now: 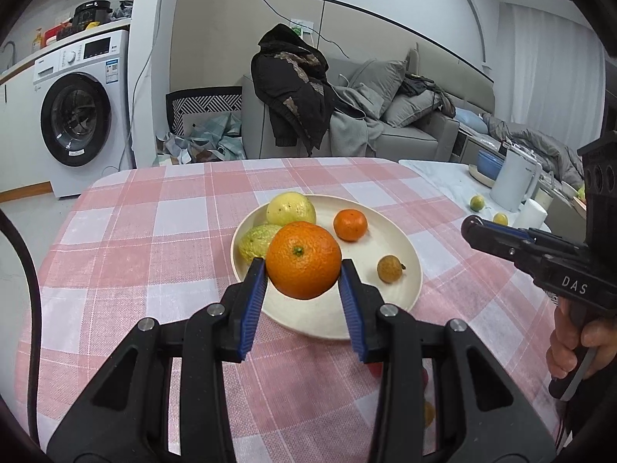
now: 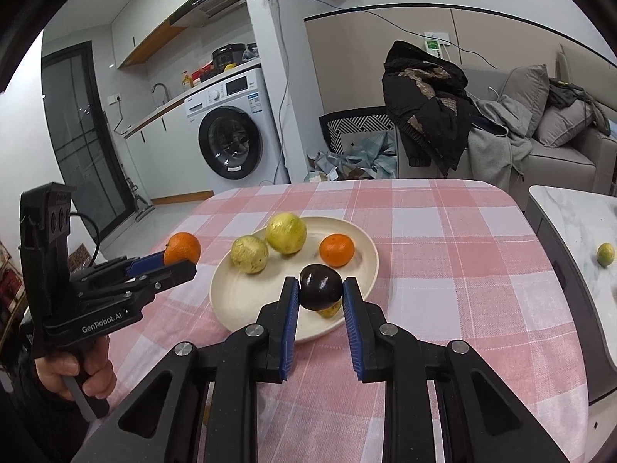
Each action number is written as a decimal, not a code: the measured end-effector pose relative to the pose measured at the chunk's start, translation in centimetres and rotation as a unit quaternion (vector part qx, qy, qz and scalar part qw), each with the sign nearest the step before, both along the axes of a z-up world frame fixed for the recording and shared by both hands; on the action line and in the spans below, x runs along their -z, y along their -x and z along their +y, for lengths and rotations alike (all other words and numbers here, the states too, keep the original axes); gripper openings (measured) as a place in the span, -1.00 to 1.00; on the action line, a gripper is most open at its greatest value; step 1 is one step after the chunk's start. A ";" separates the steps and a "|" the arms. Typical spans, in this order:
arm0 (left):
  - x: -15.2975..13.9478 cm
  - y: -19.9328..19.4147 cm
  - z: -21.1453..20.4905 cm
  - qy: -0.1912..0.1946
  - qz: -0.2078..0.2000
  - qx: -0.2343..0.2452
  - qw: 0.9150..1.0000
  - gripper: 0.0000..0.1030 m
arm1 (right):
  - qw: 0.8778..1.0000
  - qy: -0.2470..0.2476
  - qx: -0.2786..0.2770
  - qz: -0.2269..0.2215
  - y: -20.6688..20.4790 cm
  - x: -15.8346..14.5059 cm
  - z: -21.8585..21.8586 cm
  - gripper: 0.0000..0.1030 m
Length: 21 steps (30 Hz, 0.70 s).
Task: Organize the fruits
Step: 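Carry the mandarin in the left tool over the plate while the right tool carries the plum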
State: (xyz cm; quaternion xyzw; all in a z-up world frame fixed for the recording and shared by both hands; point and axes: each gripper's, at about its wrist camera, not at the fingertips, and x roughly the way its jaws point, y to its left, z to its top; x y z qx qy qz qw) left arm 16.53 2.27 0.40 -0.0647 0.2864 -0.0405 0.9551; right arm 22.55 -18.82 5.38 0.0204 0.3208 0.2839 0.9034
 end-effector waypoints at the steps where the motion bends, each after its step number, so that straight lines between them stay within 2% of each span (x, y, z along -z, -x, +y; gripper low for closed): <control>1: 0.1 -0.3 0.1 -0.001 0.000 -0.002 1.000 -0.32 | 1.000 -0.001 0.003 -0.002 -0.3 0.0 0.1 -0.54; 10: 1.5 -2.2 0.6 0.001 -0.005 -0.020 1.000 -0.32 | 1.000 -0.009 0.017 0.015 -2.5 1.4 0.9 -0.54; 21: 3.1 -3.7 0.0 -0.014 0.016 -0.011 1.000 -0.32 | 0.998 0.026 0.030 0.057 -4.9 4.2 2.2 -0.54</control>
